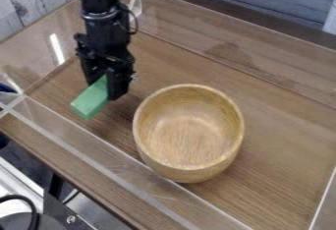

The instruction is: Remove the green block from inside the brown bowl and put it on the table

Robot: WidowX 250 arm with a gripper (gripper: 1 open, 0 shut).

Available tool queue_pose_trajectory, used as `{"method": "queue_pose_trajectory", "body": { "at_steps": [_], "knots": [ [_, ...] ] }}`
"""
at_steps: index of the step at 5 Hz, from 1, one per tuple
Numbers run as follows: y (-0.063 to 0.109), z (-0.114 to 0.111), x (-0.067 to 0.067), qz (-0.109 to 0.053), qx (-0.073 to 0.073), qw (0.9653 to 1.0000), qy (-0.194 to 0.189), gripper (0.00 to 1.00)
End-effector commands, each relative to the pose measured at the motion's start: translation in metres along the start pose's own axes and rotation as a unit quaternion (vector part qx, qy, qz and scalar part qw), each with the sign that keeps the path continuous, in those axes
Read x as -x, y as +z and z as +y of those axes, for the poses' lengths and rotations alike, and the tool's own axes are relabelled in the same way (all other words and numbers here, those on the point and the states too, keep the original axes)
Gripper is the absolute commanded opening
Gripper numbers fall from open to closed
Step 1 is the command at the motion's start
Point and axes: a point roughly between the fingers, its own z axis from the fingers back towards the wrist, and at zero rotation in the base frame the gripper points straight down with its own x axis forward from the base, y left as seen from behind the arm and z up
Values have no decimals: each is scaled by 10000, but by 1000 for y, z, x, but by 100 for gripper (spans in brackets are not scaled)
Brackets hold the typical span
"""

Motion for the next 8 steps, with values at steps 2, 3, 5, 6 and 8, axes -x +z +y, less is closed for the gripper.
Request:
{"method": "queue_pose_trajectory", "body": {
  "at_steps": [2,3,5,6,8],
  "knots": [
    [-12,9,-7,-76,-73,9999,31,0],
    [-16,9,-10,-62,-69,9999,41,0],
    [-18,9,-13,-69,-18,10000,65,0],
    [-18,9,-14,-78,18,9999,77,0],
    [-17,9,-15,-103,103,9998,104,0]
  ]
}}
